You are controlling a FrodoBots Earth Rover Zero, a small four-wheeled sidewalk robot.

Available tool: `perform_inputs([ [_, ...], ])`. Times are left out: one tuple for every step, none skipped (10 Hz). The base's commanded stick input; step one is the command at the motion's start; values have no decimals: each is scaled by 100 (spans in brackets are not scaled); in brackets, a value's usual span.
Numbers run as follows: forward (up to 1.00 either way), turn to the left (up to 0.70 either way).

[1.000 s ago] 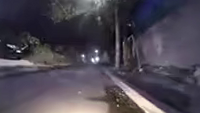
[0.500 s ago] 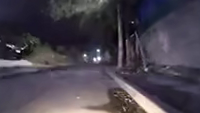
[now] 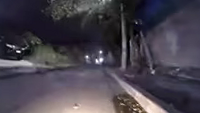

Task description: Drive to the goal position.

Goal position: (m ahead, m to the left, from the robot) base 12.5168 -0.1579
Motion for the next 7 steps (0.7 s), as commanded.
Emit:
perform_inputs([
  [70,-35],
  [70,-24],
  [70,-7],
  [70,0],
  [70,0],
  [70,0],
  [70,0],
])
